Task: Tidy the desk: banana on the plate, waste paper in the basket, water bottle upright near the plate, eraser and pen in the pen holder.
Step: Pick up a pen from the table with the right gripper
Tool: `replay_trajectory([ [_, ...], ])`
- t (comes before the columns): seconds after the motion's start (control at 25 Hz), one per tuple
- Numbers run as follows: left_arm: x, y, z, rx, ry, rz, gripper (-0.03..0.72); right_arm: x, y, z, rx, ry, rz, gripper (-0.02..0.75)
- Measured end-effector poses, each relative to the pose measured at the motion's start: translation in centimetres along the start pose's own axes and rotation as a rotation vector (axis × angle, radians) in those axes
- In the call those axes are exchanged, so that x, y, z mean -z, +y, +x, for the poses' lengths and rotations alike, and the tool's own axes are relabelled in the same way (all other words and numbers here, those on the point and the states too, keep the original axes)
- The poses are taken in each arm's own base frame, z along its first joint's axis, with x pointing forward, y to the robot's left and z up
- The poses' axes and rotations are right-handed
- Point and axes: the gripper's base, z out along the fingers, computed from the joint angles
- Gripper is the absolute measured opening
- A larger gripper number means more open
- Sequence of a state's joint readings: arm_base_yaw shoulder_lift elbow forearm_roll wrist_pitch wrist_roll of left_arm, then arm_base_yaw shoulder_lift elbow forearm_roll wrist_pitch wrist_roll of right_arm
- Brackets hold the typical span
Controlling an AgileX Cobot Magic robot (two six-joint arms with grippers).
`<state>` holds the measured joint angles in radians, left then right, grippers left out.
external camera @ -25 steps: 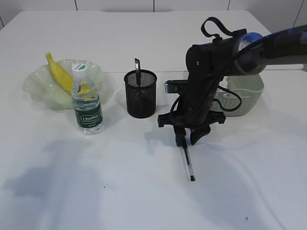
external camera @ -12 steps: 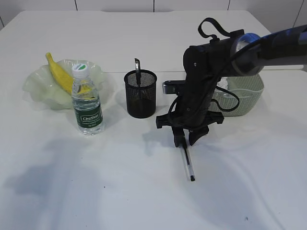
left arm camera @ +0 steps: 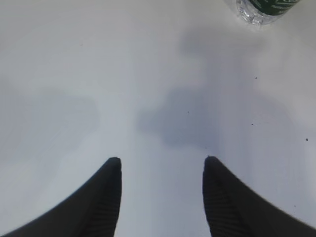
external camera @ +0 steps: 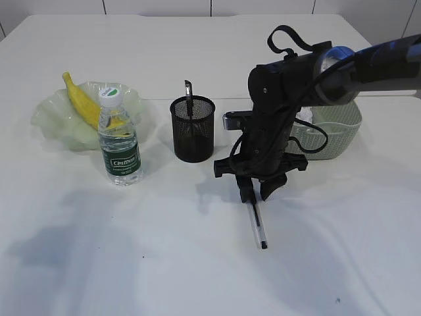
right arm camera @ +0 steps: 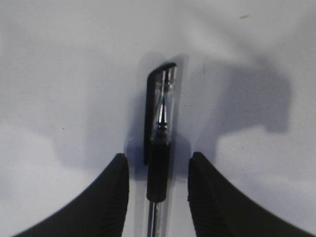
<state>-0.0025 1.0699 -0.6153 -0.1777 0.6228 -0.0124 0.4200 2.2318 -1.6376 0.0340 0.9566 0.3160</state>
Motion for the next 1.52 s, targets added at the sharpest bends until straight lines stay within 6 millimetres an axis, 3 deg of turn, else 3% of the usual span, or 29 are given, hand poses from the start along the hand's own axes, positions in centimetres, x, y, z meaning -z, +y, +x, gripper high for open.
replay_trajectory([
  [0.44,0.0,0.0,-0.02,0.0,-0.002,0.0,0.368,0.0,-0.05,0.0,0.003,0.0,0.006,0.265],
  [0.92,0.0,0.0,-0.02,0.0,-0.002,0.0,0.368,0.08,-0.02,-0.08,0.003,-0.004,0.004,0.05],
  [1.52,0.0,0.0,0.02,0.0,0.002,0.0,0.368,0.18,-0.05,0.02,0.004,0.007,0.008,0.034],
])
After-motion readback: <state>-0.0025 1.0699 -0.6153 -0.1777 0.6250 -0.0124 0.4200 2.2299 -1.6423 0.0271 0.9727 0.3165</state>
